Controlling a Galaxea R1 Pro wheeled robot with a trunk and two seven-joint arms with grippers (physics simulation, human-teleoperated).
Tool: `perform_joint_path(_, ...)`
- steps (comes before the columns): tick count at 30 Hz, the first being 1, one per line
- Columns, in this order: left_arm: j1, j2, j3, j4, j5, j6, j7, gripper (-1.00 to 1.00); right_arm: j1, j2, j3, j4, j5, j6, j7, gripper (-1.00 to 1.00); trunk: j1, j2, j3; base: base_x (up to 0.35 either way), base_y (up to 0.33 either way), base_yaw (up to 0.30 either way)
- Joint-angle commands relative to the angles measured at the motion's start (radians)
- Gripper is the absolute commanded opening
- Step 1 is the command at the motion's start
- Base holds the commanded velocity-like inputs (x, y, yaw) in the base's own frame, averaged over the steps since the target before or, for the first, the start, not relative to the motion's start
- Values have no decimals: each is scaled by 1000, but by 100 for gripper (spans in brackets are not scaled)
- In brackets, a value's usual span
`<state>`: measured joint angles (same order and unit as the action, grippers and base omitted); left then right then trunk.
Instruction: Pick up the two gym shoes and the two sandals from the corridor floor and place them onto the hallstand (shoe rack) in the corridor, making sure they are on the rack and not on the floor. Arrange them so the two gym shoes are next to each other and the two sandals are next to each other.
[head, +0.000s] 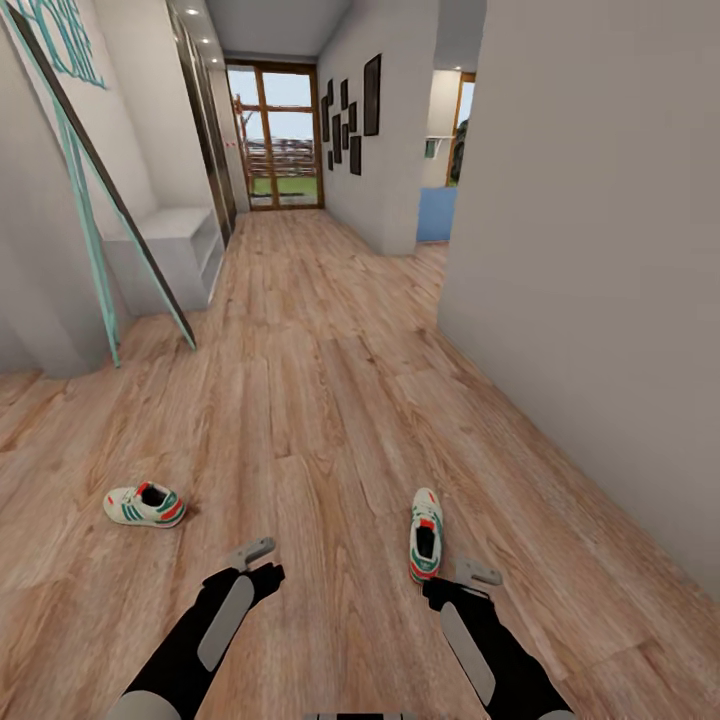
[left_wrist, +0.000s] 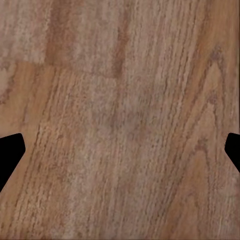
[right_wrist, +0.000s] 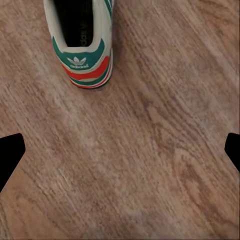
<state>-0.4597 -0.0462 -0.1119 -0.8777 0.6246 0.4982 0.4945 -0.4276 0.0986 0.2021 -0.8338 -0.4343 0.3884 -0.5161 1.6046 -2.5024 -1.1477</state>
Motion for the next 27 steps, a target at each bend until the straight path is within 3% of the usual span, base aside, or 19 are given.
perform_joint_path(1, 0, 0, 1, 0, -1, 0, 1, 100, 0, -1, 4, 3, 9, -11, 2, 100, 0, 0, 0, 0, 0, -179)
perform_joint_path(6, 1, 1, 3, 0, 3, -2, 6, 100, 0, -5, 13, 90, 76, -128, 10, 100, 0, 0, 0, 0, 0, -96)
perform_joint_path(8, 3, 3, 16, 0, 9, -3, 2, 100, 0, -3, 19, 222, 139, -329, 48, 100, 0, 0, 0, 0, 0, -28)
perform_joint_path(13, 7, 3, 22, 0, 7, -12, 0, 100, 0, 0, 18, 290, 178, -448, 131, 100, 0, 0, 0, 0, 0, -10)
perform_joint_path(19, 11, 1, 20, 0, 2, -24, 3, 100, -2, 1, 13, 309, 185, -480, 161, 100, 0, 0, 0, 25, 18, -2)
perform_joint_path(27, 12, -8, 13, -5, 1, -23, 3, 100, -24, -4, 5, 312, 179, -487, 172, 100, 0, 0, 0, 208, 174, 0)
